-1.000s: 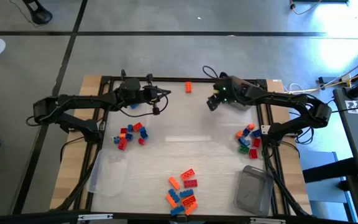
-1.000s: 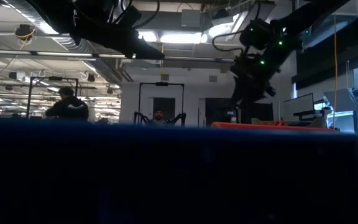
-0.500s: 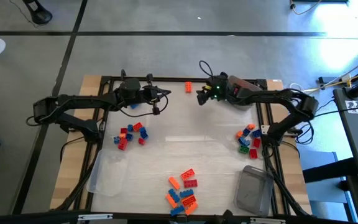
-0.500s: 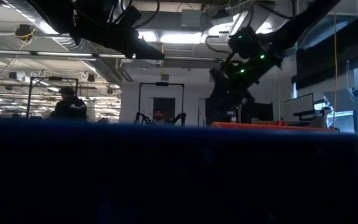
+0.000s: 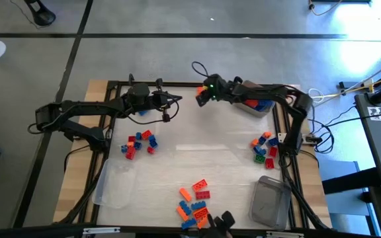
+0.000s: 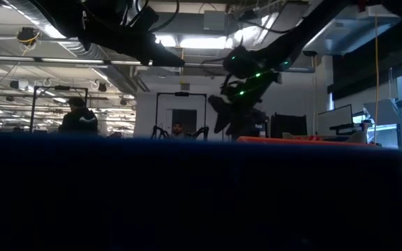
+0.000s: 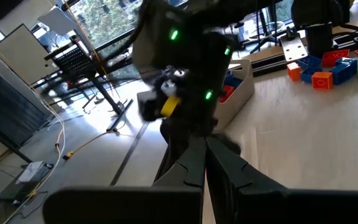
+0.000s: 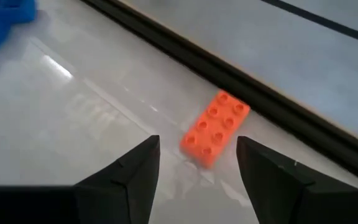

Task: Sort blocks by size
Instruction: Put the orange game piece into the gray bin

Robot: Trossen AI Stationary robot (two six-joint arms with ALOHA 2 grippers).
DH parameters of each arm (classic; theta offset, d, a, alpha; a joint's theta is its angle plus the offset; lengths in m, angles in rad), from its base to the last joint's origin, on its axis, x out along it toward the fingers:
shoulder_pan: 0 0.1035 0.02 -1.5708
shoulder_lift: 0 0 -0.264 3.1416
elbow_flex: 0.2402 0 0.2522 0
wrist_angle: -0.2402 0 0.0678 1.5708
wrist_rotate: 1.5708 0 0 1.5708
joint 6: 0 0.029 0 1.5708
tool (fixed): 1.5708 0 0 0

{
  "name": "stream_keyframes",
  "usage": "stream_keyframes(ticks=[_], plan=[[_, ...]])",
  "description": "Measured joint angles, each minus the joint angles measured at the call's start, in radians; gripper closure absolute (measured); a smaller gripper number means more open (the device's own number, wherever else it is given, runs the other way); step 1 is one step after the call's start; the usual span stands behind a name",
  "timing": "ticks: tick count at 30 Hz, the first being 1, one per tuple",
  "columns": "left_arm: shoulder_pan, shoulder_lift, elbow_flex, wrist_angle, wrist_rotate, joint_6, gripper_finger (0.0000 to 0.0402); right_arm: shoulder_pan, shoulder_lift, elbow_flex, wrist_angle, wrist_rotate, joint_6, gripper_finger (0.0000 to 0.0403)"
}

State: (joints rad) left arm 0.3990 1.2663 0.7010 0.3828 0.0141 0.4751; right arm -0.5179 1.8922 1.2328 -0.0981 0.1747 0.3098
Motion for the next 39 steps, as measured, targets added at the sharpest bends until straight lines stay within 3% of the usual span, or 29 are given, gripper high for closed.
stream_keyframes(ticks=[13, 26, 39], plan=[[0.000, 0.000, 0.000, 0.001, 0.000, 0.000, 0.0402, -0.048, 0.188, 0.132, -0.059, -0.011, 0.008, 0.0189], [0.000, 0.000, 0.000, 0.001, 0.000, 0.000, 0.0402, -0.046, 0.192, 0.133, -0.076, -0.036, -0.028, 0.0189], [0.000, 0.000, 0.000, -0.006, 0.000, 0.000, 0.0402, -0.001, 0.130, 0.132, -0.311, -0.044, -0.055, 0.0189]])
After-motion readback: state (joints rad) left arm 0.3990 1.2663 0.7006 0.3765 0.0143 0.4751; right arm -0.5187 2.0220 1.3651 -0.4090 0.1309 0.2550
